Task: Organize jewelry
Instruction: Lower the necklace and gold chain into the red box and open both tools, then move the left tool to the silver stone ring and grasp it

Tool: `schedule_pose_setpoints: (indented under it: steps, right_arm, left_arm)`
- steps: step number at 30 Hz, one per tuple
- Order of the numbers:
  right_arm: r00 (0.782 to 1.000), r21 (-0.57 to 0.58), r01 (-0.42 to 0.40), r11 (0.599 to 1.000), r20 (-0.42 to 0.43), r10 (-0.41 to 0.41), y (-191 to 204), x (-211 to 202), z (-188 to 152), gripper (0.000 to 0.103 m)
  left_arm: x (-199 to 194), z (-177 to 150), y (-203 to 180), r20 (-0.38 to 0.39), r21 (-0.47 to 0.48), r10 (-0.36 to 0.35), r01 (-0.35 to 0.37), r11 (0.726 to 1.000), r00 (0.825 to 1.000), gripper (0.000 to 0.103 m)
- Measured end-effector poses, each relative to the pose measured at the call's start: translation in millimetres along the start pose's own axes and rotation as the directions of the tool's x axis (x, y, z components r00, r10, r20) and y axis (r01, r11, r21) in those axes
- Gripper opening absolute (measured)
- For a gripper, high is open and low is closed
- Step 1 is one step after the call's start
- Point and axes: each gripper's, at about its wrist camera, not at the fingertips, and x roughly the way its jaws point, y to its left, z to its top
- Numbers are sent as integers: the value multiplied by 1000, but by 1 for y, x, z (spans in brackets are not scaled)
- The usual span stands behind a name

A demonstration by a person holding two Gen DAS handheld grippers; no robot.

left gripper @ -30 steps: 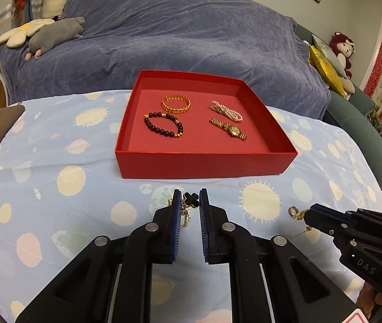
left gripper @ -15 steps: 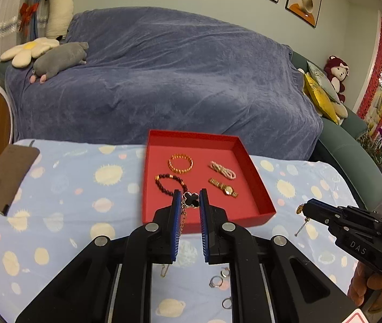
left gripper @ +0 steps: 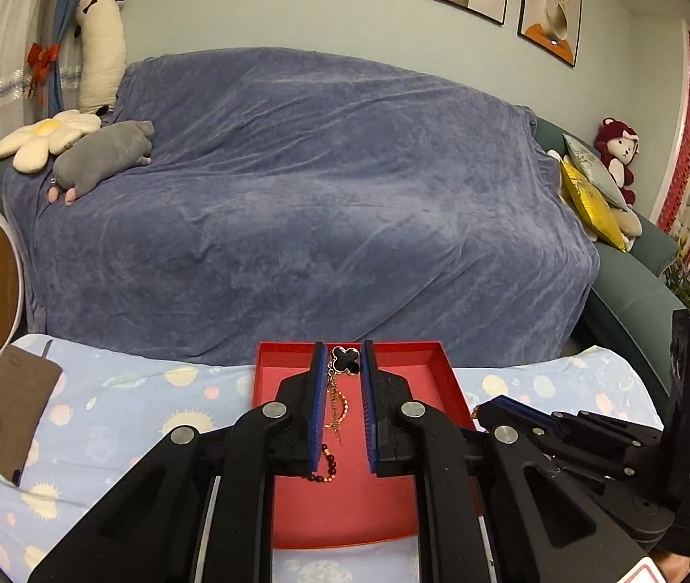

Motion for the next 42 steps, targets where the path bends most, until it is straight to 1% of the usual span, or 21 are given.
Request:
schedule_pose_setpoints:
  steps: [5,10,12,14,15,16,17,18,19,22,23,24,25,26,29,33,37,40,42]
  right_arm:
    - [998,8,11,1000,-70,-11,-8,34,-20,8]
    - [991,6,25,1000,-129,-25,-16,59,-42,8]
    - [989,5,23,1000,-146,-22,-18,67,-48,9]
    - [990,8,27,1000,-140,-26,-19,69,-49,11]
    - [990,9,32,999,-135,-31,-20,69,-48,12]
    - [991,12,39,999,-127,-37,-21,68,-47,13]
    - [992,17,36,999,-118,-34,-22,65,-45,17]
    - [994,22,32,999,-106,-30,-23,60,-44,19]
    - [995,24,29,999,-93,-27,-23,55,-42,22]
    - [998,5,29,1000,-54,-29,-21,32,-40,22]
    - [999,2,26,1000,-44,-26,-20,24,-40,24]
    - [999,0,23,1000,-35,-23,-20,15,-42,27]
    - [999,-1,22,1000,-29,-22,-19,4,-46,32]
    - [999,-2,24,1000,-22,-24,-20,-5,-49,34]
    - [1000,-3,23,1000,-9,-23,-22,-33,-66,35]
    - [999,28,32,999,-26,-32,-31,-57,-98,36]
    - [997,28,61,998,-51,-59,-36,-70,-128,36]
    - [997,53,57,997,-56,-54,-40,-75,-145,36]
    - [996,50,65,997,-66,-61,-42,-74,-154,36]
  left_arm:
    - [31,-24,2,-69,9,4,-3,1000,998,10]
    - [56,-53,13,-145,-2,24,-24,1000,989,11]
    - [63,-60,17,-162,-5,32,-33,999,986,11]
    - [65,-67,19,-161,0,61,-62,998,985,16]
    - [66,-68,20,-156,6,74,-74,997,985,23]
    - [65,-69,20,-149,15,90,-88,996,985,39]
    - [64,-71,20,-138,20,109,-107,994,984,47]
    - [60,-71,21,-120,23,122,-120,993,985,52]
    - [58,-70,22,-110,28,127,-125,992,986,53]
    - [46,-68,28,-100,16,123,-122,992,987,54]
    - [41,-68,30,-100,8,119,-119,993,988,54]
    - [35,-69,32,-98,0,114,-115,993,989,55]
    - [29,-70,34,-98,-6,115,-116,993,988,56]
    - [22,-72,36,-101,-12,118,-120,993,988,56]
    - [1,-83,43,-104,-35,121,-125,992,987,58]
    - [-20,-105,50,-131,-63,122,-131,989,984,58]
    - [-33,-132,50,-156,-68,132,-143,987,979,58]
    - [-34,-152,46,-187,-79,107,-123,989,977,58]
    - [-31,-163,41,-207,-67,95,-111,992,974,58]
